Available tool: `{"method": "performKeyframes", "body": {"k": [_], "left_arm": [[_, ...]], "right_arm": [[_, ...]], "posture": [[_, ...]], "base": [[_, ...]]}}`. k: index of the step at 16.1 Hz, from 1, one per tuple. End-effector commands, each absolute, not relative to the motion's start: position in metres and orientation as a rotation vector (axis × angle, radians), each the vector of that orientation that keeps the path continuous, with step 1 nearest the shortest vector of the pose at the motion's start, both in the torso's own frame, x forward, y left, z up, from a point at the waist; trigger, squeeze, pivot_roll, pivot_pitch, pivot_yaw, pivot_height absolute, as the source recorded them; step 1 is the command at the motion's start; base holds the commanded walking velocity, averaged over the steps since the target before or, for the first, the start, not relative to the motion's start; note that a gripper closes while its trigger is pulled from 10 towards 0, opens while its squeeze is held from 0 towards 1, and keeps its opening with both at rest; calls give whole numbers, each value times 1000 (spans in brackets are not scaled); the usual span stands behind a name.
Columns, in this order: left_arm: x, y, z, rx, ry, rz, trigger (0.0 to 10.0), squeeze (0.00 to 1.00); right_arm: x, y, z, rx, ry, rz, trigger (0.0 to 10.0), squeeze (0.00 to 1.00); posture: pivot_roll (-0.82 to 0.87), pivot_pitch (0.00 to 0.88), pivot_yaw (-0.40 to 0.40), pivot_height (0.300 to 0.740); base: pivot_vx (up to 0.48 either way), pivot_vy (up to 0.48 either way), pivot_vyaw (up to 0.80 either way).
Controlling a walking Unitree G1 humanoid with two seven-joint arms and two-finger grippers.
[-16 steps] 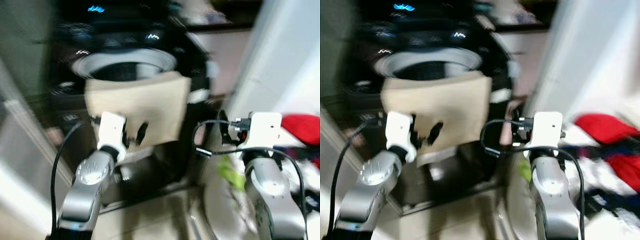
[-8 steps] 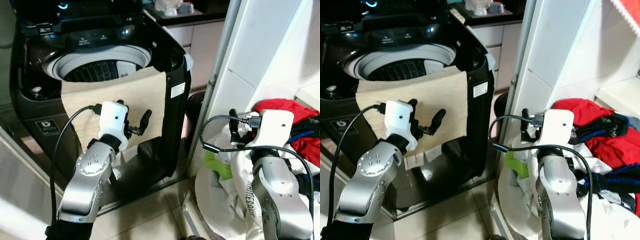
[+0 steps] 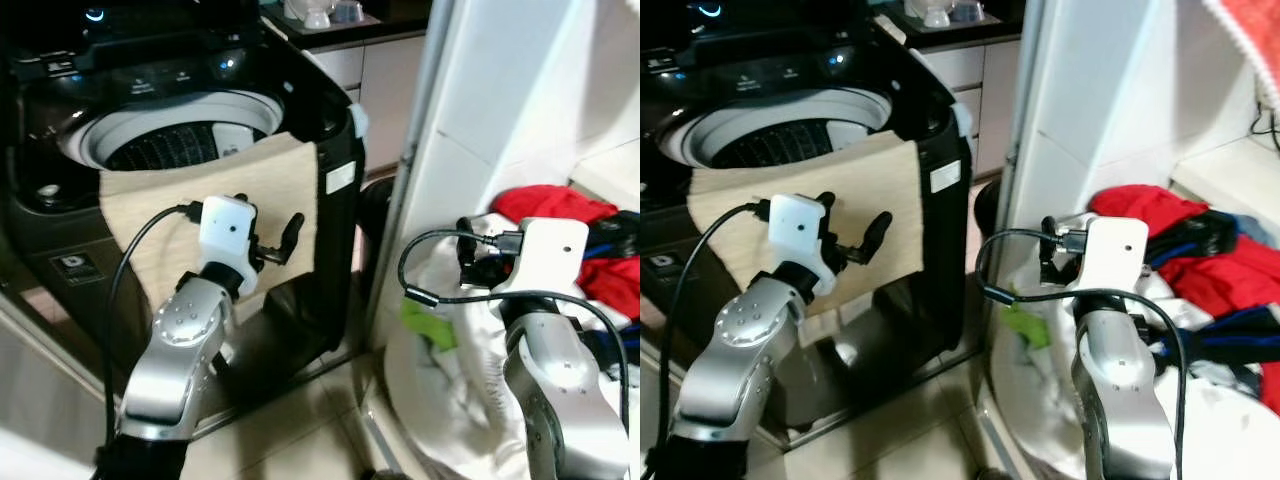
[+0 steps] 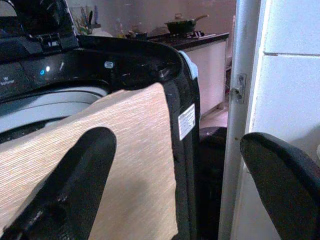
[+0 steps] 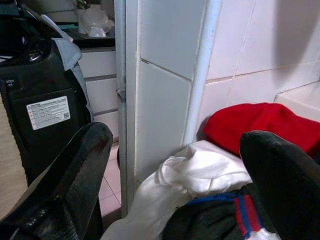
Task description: Clothes washing
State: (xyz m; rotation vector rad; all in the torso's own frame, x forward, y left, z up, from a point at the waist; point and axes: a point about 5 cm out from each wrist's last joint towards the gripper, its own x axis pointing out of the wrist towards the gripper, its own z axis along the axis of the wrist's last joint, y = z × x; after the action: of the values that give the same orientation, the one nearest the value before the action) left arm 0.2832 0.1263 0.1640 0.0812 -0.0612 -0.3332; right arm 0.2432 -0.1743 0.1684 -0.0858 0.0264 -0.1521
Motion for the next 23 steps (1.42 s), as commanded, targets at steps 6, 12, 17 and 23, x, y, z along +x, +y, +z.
{"method": "performKeyframes", "body": {"k": [6, 12, 17, 23], "left_arm": [[286, 128, 158, 191, -38, -334, 10000, 0], [286, 127, 151, 132, 4, -344, 10000, 0], [286, 126, 149, 148, 17, -344, 10000, 0], [287, 123, 149, 200, 4, -347, 10000, 0]], "right_arm": [[238, -171, 169, -81, 33, -155, 10000, 0], [232, -167, 154, -98, 98, -144, 10000, 0], [230, -167, 154, -84, 107, -157, 10000, 0], [230, -172, 153, -102, 118, -186, 10000, 0]], "posture": [[-128, 0, 30, 740], [-128, 0, 31, 740], [-134, 0, 36, 740], [-134, 0, 35, 740]], "base": [[0, 212, 0], [0, -219, 0], [0, 442, 0], [0, -320, -622]]}}
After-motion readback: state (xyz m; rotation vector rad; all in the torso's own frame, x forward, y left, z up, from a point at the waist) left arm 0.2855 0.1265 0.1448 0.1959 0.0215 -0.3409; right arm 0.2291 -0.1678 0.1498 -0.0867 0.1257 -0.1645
